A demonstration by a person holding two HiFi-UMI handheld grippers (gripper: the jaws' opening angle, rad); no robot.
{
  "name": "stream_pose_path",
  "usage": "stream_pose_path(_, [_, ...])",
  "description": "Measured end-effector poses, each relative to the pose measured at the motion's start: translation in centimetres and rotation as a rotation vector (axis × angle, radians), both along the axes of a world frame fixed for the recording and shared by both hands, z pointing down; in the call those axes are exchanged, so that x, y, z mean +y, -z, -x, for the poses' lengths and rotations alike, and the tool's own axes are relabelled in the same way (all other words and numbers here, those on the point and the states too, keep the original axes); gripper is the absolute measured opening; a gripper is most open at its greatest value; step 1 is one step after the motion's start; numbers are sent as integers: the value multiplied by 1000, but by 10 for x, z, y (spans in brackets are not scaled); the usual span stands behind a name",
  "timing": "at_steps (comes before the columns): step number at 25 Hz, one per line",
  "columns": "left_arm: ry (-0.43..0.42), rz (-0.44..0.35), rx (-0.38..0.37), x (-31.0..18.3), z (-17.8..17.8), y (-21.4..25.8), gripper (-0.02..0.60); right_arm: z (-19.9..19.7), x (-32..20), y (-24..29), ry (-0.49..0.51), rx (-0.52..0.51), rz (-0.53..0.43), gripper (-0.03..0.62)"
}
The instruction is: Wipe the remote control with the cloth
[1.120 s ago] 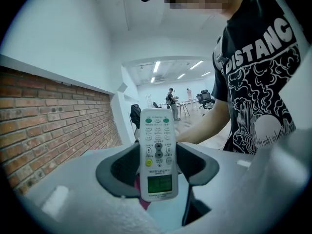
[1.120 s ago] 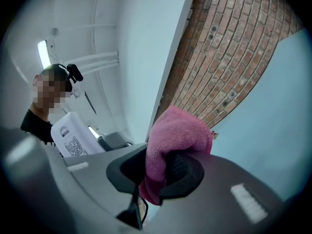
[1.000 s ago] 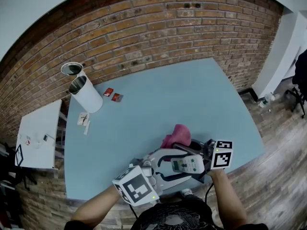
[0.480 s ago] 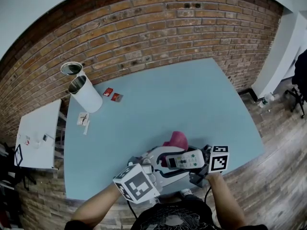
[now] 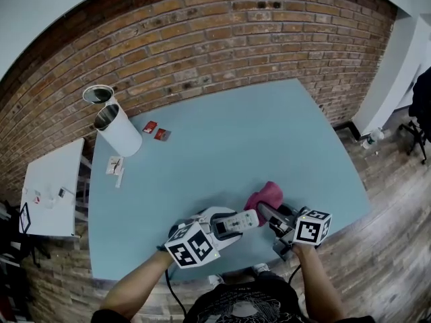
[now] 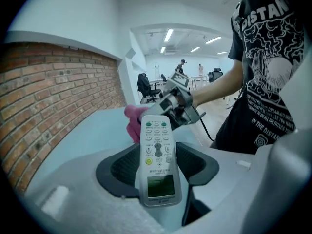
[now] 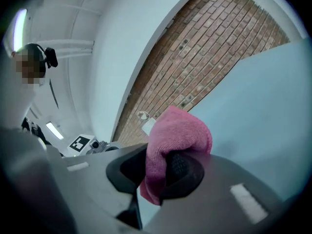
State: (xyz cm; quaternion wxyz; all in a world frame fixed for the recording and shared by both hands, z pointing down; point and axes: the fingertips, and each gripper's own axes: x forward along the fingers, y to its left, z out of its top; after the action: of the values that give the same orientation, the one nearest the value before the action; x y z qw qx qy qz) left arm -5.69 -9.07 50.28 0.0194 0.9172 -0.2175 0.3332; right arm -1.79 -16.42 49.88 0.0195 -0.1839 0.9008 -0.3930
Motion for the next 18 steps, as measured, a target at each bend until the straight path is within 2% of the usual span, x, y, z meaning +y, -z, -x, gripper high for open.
stream_pose_path(4, [4,119,-79,10,13,-51,235,-14,-4,-21,-46,93,7,63])
stream_pose_path(7, [1,178,-139,16,21,-79,235,-15,0,-28,-47,106,25,63])
stream_pose_path(15, [4,238,-182,19,30,-102,221,-1,11,-31,-9,115,29,63])
stream_pose_path(18, [10,244,-190,21,34,-111,182,9,16,-30,13,116,29,63])
